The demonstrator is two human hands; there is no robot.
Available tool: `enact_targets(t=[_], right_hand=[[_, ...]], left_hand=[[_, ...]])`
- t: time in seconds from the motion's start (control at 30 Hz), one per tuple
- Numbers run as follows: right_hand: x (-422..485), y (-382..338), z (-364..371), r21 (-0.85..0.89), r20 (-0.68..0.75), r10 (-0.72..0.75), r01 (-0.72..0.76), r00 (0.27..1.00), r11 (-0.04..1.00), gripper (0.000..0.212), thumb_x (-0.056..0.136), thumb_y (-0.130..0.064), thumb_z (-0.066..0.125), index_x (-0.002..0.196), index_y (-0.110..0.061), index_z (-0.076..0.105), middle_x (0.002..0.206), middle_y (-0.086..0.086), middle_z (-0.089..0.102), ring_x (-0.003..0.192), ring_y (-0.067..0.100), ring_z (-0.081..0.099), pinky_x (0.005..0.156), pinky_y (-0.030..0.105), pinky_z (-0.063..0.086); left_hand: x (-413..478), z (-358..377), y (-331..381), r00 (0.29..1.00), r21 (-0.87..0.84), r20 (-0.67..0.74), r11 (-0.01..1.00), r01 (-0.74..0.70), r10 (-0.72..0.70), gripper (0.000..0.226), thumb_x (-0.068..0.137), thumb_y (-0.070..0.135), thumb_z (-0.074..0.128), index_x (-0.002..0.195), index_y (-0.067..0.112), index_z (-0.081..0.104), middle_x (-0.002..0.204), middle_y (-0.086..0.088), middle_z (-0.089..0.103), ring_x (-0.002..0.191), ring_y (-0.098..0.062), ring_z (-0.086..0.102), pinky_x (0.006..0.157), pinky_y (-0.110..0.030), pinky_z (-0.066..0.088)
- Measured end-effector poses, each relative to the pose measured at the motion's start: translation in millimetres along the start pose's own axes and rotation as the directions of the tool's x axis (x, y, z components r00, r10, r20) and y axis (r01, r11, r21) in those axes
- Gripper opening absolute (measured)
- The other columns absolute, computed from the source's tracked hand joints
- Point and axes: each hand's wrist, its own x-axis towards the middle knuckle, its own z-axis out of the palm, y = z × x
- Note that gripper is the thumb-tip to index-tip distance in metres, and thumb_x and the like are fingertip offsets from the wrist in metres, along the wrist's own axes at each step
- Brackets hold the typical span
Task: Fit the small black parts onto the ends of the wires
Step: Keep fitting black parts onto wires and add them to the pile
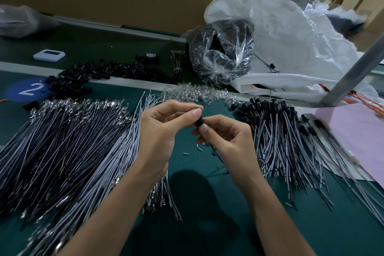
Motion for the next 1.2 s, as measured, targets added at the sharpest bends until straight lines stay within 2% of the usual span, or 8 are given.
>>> enact_targets(t=[0.23,0.3,0.4,0.53,0.63,0.8,0.93,1.2], right_hand=[[-1,2,4,0.020,0.001,-0.002,0.002,1.000,1.000,0.011,0.090,-0.005,0.063,0.089,-0.012,0.072,0.077,0.004,0.074,0.069,0.015,0.069,0.070,0.035,0.056],[-1,3,4,0.027,-0.025,-0.011,0.012,1.000,1.000,0.008,0.090,-0.007,0.063,0.086,-0.009,0.070,0.072,0.001,0.072,0.066,0.011,0.067,0.065,0.028,0.055],[1,3,2,0.028,-0.076,-0.045,0.047,0.996,0.999,0.012,0.091,-0.004,0.062,0.081,-0.008,0.068,0.067,-0.002,0.068,0.063,0.007,0.063,0.063,0.020,0.052],[2,5,2,0.000,-0.101,-0.079,0.080,0.992,0.997,0.012,0.091,-0.002,0.062,0.081,-0.007,0.067,0.068,-0.005,0.067,0.064,0.007,0.061,0.064,0.022,0.052],[1,5,5,0.025,-0.090,-0.090,0.092,0.992,0.995,0.012,0.091,-0.010,0.062,0.081,-0.003,0.064,0.067,-0.008,0.066,0.062,0.004,0.061,0.063,0.017,0.048],[0,3,8,0.009,-0.093,-0.122,0.123,0.988,0.992,0.021,0.087,-0.030,0.063,0.078,-0.010,0.064,0.066,-0.007,0.065,0.065,0.006,0.061,0.065,0.018,0.048],[-1,1,10,0.024,-0.090,-0.148,0.151,0.985,0.988,0.020,0.086,-0.032,0.062,0.080,-0.014,0.064,0.068,-0.009,0.064,0.067,0.004,0.060,0.066,0.018,0.049],[0,-1,12,0.042,-0.058,-0.173,0.176,0.983,0.984,0.012,0.090,-0.024,0.062,0.083,-0.015,0.065,0.072,-0.010,0.065,0.069,0.005,0.061,0.067,0.017,0.049]], left_hand=[[1,-3,-2,0.999,-0.013,0.041,1.000,-0.005,0.006,0.013,0.068,0.008,0.075,0.066,0.021,0.074,0.084,-0.005,0.075,0.081,-0.016,0.069,0.071,-0.025,0.053],[0,-3,-2,0.993,-0.007,0.120,1.000,0.000,0.001,0.012,0.070,0.016,0.078,0.080,0.021,0.075,0.092,-0.006,0.076,0.081,-0.015,0.068,0.072,-0.027,0.054],[-1,0,-5,0.978,0.088,0.198,0.995,0.056,-0.073,0.033,0.072,0.013,0.083,0.103,0.014,0.073,0.102,-0.007,0.076,0.086,-0.014,0.070,0.072,-0.024,0.055],[-2,5,-7,0.986,0.144,0.147,0.988,0.064,-0.085,0.028,0.069,0.017,0.076,0.096,0.010,0.077,0.091,-0.007,0.077,0.080,-0.013,0.071,0.072,-0.022,0.056],[-3,6,-7,0.992,0.097,0.124,0.995,0.026,-0.038,0.027,0.070,0.014,0.074,0.095,0.003,0.076,0.089,-0.009,0.077,0.075,-0.012,0.069,0.068,-0.020,0.055],[-6,11,-8,0.989,0.090,0.143,0.994,-0.058,0.044,0.027,0.076,0.012,0.069,0.102,0.006,0.073,0.093,-0.012,0.076,0.078,-0.013,0.066,0.068,-0.019,0.053],[-8,12,-8,0.988,0.062,0.132,0.994,-0.085,0.077,0.025,0.077,0.012,0.069,0.101,0.007,0.073,0.089,-0.003,0.077,0.077,-0.008,0.068,0.066,-0.018,0.053],[-9,11,-4,0.983,0.030,0.156,0.994,-0.103,0.097,0.021,0.079,0.012,0.068,0.099,0.008,0.074,0.095,0.000,0.077,0.093,-0.010,0.072,0.072,-0.017,0.054]])
